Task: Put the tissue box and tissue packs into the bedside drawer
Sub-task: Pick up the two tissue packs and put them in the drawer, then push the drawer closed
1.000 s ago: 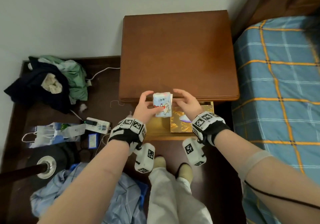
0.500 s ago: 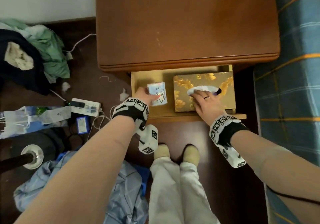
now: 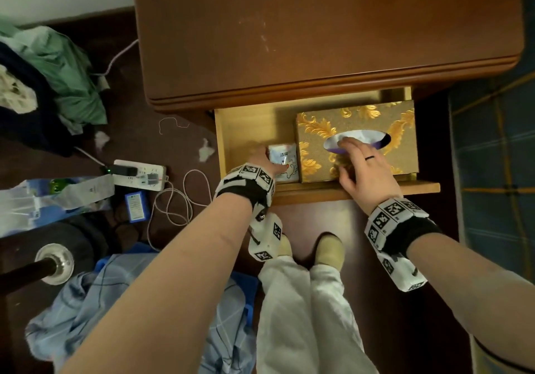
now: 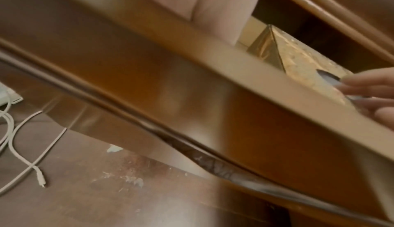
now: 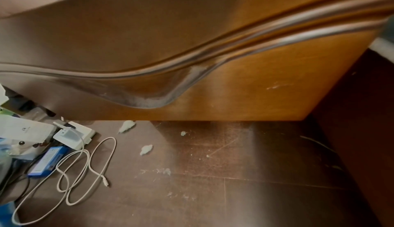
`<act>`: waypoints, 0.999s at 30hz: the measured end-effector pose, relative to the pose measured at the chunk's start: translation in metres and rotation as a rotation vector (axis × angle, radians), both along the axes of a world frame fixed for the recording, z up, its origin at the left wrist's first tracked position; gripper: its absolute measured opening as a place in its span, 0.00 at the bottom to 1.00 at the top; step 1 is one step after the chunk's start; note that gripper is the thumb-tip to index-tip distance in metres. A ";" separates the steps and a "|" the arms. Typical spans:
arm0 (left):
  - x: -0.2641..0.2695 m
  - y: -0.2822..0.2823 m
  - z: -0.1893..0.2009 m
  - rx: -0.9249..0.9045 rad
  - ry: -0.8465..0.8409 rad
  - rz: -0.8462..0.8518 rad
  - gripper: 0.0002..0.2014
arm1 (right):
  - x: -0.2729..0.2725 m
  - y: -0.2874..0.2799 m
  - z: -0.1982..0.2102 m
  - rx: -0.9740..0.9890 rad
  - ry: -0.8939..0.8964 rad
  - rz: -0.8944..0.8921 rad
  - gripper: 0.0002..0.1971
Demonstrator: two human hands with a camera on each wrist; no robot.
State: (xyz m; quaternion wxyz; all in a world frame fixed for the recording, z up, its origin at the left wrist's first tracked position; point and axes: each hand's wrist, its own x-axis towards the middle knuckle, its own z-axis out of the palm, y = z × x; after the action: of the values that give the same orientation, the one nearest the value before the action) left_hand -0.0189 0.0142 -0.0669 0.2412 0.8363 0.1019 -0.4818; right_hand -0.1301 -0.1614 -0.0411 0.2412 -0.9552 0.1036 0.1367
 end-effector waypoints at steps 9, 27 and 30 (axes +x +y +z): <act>-0.010 -0.010 0.011 0.065 -0.045 -0.007 0.34 | -0.002 0.003 0.006 -0.007 -0.013 -0.025 0.23; -0.053 0.085 0.078 0.229 -0.038 0.203 0.39 | -0.049 -0.056 0.043 0.395 0.476 -1.035 0.34; -0.068 0.081 0.073 0.173 -0.153 0.409 0.34 | -0.059 -0.055 0.038 0.431 0.378 -1.073 0.28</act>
State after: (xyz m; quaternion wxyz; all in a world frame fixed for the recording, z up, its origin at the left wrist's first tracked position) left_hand -0.0865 0.0953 0.0066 0.2680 0.8500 0.2915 -0.3475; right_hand -0.1893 -0.2159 -0.0029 0.4418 -0.6585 0.5816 0.1812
